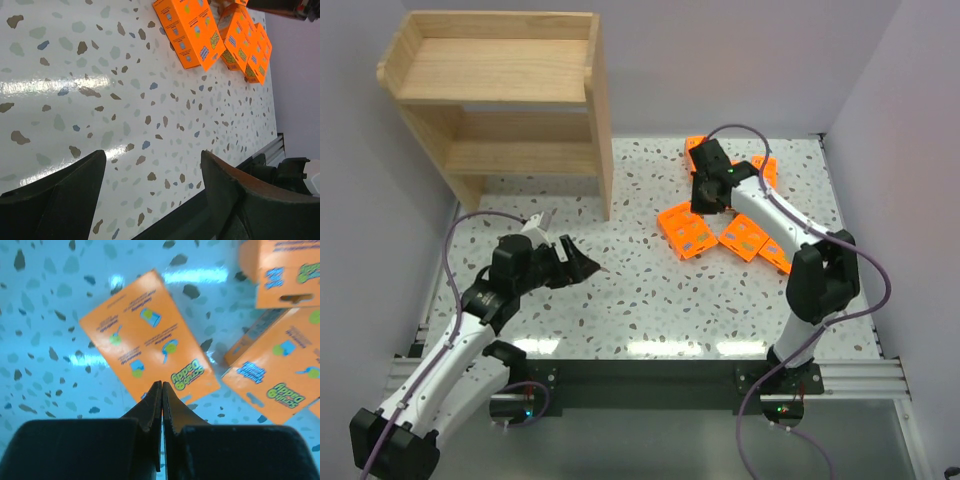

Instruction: Place and organize the cleaning sponges onto the shelf

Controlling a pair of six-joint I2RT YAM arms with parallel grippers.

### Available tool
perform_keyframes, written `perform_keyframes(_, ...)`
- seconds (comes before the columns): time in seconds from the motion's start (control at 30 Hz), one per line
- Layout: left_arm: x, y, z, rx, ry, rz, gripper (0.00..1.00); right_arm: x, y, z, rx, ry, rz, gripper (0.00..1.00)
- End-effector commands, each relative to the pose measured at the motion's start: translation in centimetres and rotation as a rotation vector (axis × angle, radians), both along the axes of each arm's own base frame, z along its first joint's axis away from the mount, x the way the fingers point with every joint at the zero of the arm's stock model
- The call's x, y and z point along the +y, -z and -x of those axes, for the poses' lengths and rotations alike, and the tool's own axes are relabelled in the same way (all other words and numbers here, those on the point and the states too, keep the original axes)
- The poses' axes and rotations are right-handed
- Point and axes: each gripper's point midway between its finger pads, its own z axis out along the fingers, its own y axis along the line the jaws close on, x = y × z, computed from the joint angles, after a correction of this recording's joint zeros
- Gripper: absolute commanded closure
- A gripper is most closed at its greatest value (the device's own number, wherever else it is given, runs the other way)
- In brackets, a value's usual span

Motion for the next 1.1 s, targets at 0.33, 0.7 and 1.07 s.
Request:
perform_keyframes(0.33, -0.2, -0.1, -0.8, -0.008, -0.063, -0.002, 0.18, -6.6, 4.8, -6.8, 0.090, 0.121, 0.127, 1.00)
perform_keyframes(0.7, -1.0, 0.8, -1.8, -0.012, -0.059, 0.015, 0.16, 2.1, 6.4, -1.6, 0.171, -0.125, -0.040, 1.00)
perform_keyframes(1.07, -2.8, 3.3, -3.1, 0.016, -0.071, 0.051, 0.14, 11.5, 3.6, 6.3, 0.172, -0.265, -0.355, 1.00)
